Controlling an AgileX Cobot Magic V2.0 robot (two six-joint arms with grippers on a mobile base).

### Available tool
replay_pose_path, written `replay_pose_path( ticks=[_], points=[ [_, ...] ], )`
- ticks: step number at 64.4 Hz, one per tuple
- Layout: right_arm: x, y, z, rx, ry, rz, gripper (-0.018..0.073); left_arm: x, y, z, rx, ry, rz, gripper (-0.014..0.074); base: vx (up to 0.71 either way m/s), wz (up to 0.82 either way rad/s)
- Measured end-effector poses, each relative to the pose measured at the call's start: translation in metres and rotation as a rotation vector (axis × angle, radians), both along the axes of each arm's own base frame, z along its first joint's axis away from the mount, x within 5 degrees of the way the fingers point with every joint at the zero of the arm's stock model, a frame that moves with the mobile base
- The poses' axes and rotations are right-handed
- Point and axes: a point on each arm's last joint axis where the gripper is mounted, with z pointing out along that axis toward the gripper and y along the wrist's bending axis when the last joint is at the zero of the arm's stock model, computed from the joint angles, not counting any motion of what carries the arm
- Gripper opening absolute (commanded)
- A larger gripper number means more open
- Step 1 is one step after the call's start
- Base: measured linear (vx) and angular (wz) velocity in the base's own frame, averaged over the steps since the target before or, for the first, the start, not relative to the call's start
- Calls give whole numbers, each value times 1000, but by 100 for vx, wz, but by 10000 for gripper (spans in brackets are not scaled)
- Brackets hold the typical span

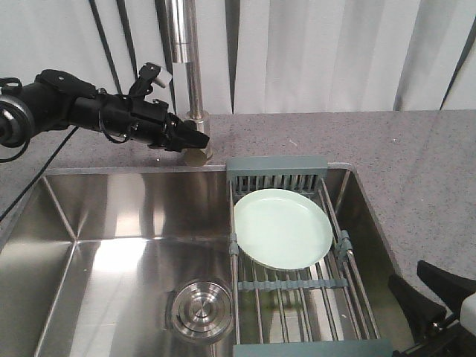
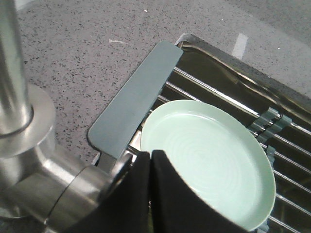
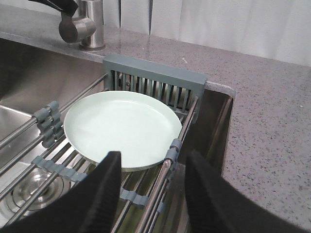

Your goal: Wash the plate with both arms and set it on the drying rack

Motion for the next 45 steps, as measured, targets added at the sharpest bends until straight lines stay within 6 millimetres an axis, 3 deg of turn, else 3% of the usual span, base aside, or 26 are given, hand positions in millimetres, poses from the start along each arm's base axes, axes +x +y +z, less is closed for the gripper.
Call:
replay_pose_path(
  ticks=[25,45],
  points=[
    [0,0,0,0,0,0,308,-3,0,5,-7,0,-21,-6,0,0],
    [0,0,0,0,0,0,308,-41,3,76,19,-60,-124,-6,0,0]
  ],
)
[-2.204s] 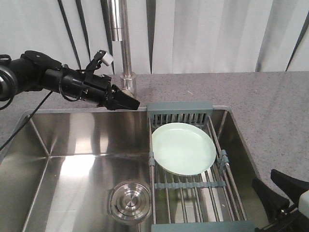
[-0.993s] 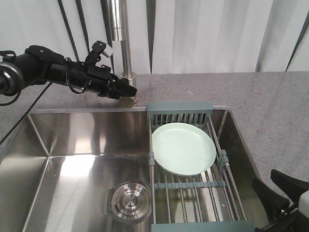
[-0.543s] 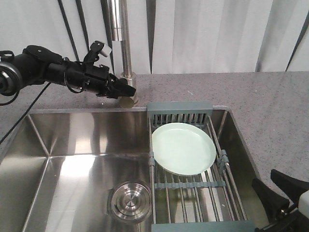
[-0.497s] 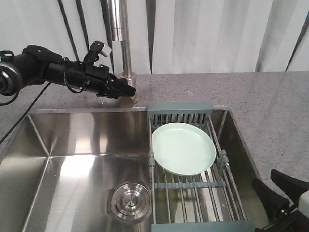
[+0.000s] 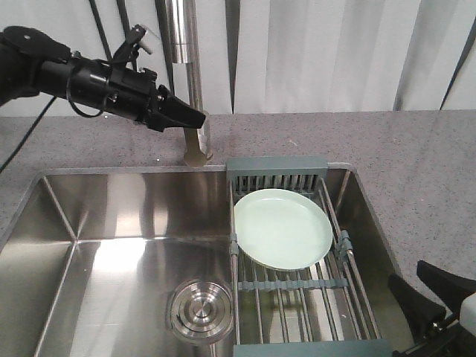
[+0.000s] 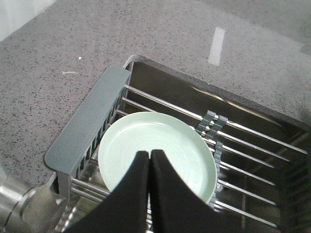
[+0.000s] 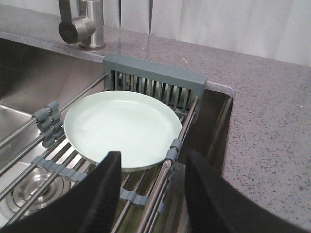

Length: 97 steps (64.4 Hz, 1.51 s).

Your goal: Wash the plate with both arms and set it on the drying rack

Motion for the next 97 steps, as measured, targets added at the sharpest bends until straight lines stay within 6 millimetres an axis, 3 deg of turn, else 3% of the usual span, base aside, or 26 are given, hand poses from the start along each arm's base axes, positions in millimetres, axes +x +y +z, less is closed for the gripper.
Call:
replay_pose_path(
  ticks=[10,20,42,57,72,80,97],
  points=[
    [0,0,0,0,0,0,308,-25,16,34,201,-14,73,-6,0,0],
    [0,0,0,0,0,0,308,-42,43,56,409,15,271,-6,0,0],
    [0,0,0,0,0,0,308,-54,121,74,543,111,809,-6,0,0],
    [0,0,0,0,0,0,308,-92,143,66,551,16,987,-6,0,0],
    [0,0,0,0,0,0,308,-153,141,53,477,-142,1046,-6,0,0],
    [0,0,0,0,1,0,308,-190,139,37,464,-169,1055,-6,0,0],
    [0,0,0,0,1,0,308,-247,136,4,402,-240,1084,-6,0,0]
  ],
)
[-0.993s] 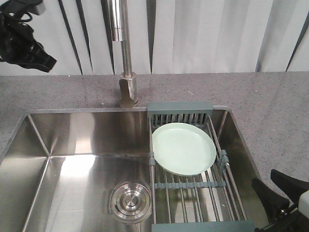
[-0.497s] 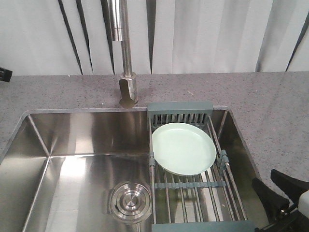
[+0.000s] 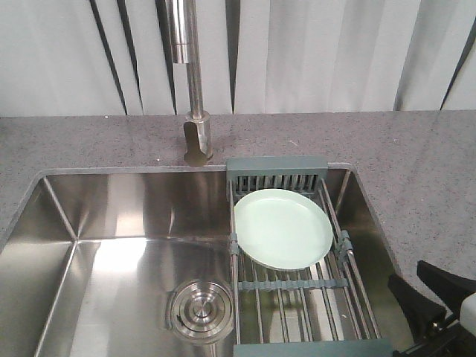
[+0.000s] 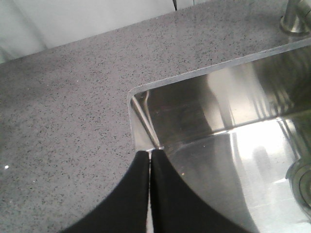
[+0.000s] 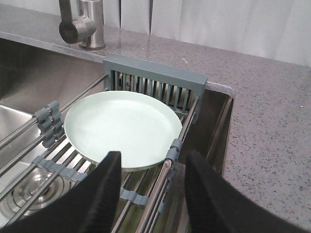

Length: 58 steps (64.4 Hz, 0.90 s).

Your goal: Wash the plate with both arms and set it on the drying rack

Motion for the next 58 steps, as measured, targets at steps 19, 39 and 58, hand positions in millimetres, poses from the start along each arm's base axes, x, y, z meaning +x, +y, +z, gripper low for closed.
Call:
replay_pose_path(
  ticks=[19,39,58],
  points=[
    [0,0,0,0,0,0,308,-53,-4,-34,-61,-128,16,-6,0,0],
    [0,0,0,0,0,0,308,-89,-8,-46,-133,-270,22,-2,0,0],
    [0,0,0,0,0,0,308,-97,-9,-42,-147,-315,19,-2,0,0]
  ],
)
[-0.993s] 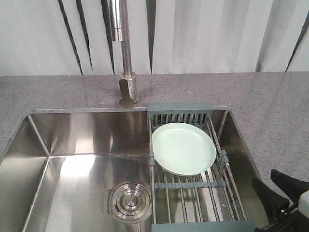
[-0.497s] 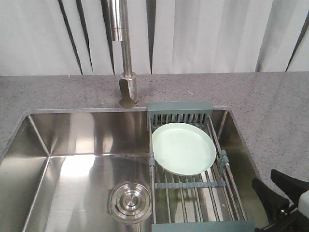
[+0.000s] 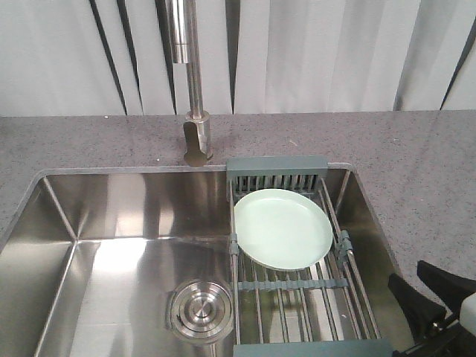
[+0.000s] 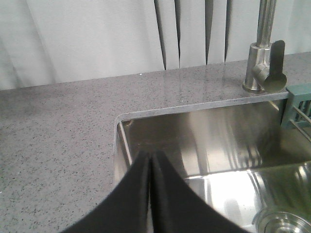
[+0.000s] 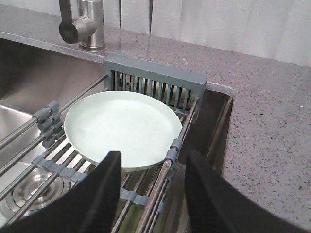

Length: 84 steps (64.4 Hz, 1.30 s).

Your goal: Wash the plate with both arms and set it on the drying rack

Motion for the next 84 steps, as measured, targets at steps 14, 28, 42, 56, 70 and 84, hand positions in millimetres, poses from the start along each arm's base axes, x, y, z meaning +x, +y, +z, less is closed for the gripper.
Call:
replay_pose_path(
  ticks=[14,28,42,56,70,84],
  points=[
    [0,0,0,0,0,0,308,0,0,0,-4,-1,0,-2,0,0],
    [0,0,0,0,0,0,308,0,0,0,-4,-1,0,-2,0,0],
    [0,0,0,0,1,0,308,0,0,0,-4,-1,0,-2,0,0],
    [0,0,0,0,1,0,308,0,0,0,-4,-1,0,-2,0,0],
    [0,0,0,0,1,0,308,0,0,0,-4,-1,0,-2,0,0],
    [0,0,0,0,1,0,305,0,0,0,-4,-1,0,-2,0,0]
  ],
)
